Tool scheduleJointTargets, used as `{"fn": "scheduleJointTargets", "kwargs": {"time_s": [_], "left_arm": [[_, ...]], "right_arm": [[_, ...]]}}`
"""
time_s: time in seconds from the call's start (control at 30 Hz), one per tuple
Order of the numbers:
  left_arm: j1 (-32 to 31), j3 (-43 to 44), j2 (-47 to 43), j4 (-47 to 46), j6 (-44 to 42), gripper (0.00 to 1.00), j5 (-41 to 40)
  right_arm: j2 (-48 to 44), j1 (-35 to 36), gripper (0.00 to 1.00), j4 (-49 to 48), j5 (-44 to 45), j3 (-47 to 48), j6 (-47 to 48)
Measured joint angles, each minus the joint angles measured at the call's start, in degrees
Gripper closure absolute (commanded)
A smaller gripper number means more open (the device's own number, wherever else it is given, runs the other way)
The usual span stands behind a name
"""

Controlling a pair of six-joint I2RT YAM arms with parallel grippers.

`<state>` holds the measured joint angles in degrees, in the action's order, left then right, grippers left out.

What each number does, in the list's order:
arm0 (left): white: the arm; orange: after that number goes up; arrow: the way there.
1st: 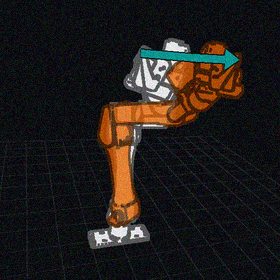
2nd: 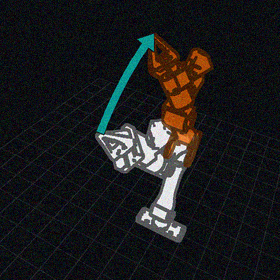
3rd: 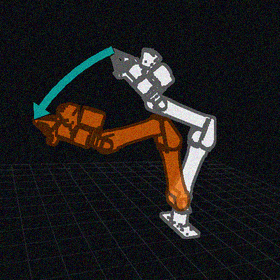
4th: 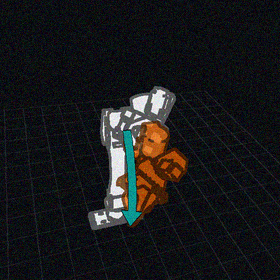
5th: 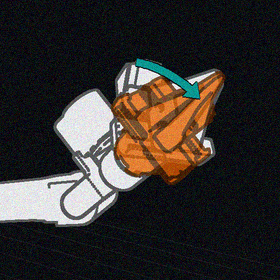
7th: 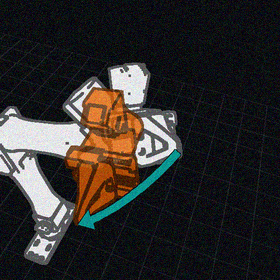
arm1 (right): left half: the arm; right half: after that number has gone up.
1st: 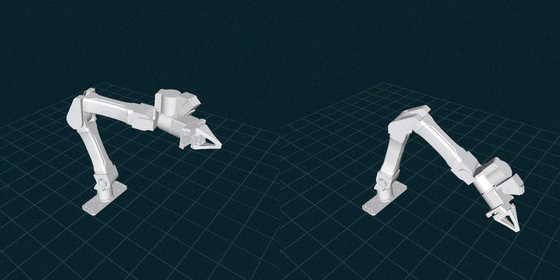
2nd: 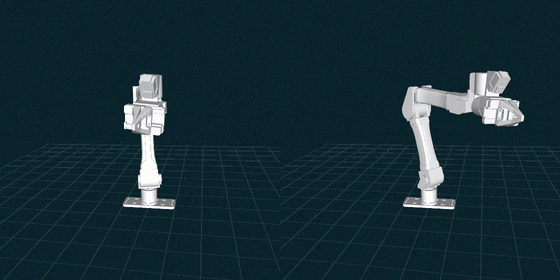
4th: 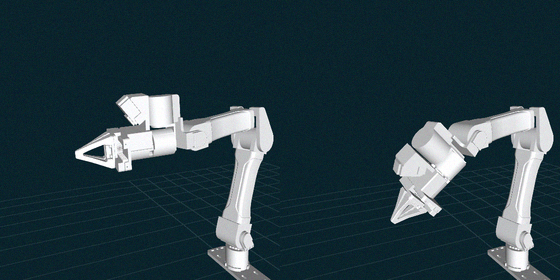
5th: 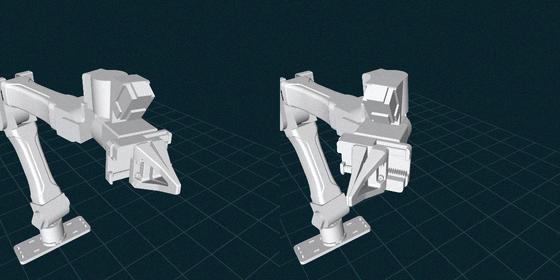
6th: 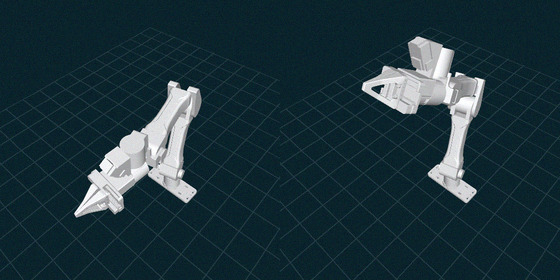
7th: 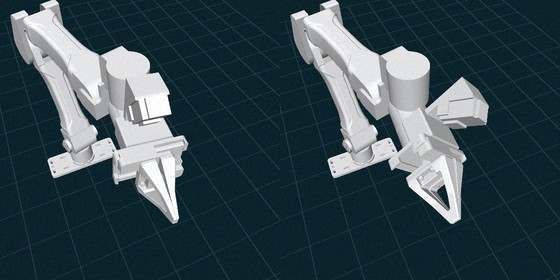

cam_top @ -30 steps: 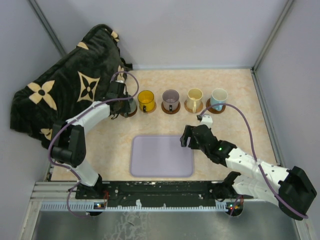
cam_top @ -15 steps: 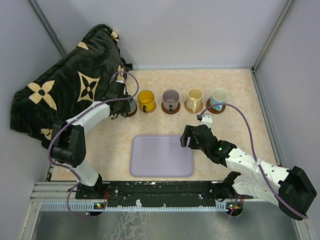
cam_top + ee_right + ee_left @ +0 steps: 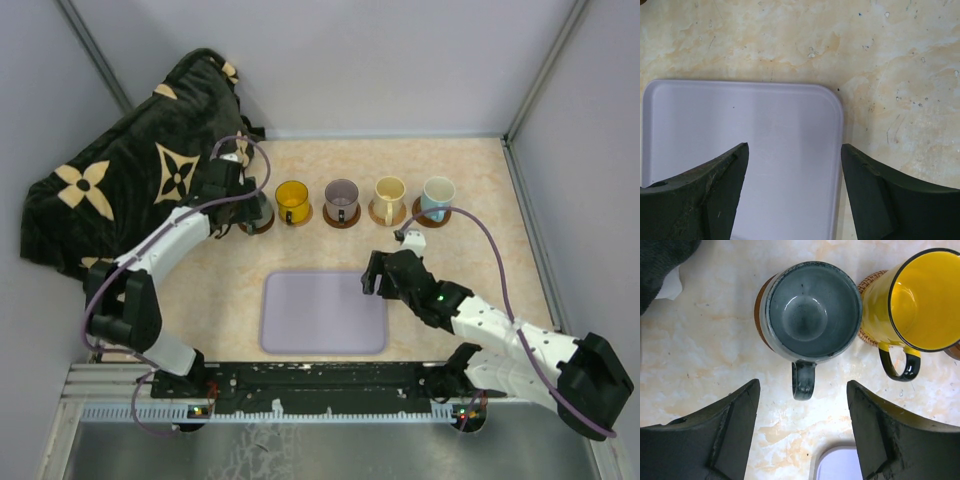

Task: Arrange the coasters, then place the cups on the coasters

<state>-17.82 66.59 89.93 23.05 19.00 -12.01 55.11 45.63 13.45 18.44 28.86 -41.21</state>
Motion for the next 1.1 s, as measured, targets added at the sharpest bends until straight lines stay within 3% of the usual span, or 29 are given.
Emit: {"fn": "scheduleJointTargets", "kwargs": {"time_s": [0.3, 0.53, 0.77, 1.1], "left_arm": [[0.0, -5.8, -13.1, 0.5, 0.0, 0.15, -2.2], [1.0, -11.3, -25.4, 0.8, -0.1, 0.07, -5.4], [7.2, -16.2, -31.6, 3.6, 0.2, 0.01, -5.5], [8.0, -19.2, -49.0, 12.3, 3.0, 0.00, -12.2]], "right_arm": [[-4.2, -1.4, 0.18, 7.8, 6.3, 2.2, 0.4], [-11.1, -16.6, 0.13, 13.2, 8.7, 5.1, 2.6], [-18.4, -29.0, 0.09, 19.8, 10.8, 6.6, 2.6], [-31.0, -29.7, 0.01, 31.5, 16.6, 7.9, 0.0]]}}
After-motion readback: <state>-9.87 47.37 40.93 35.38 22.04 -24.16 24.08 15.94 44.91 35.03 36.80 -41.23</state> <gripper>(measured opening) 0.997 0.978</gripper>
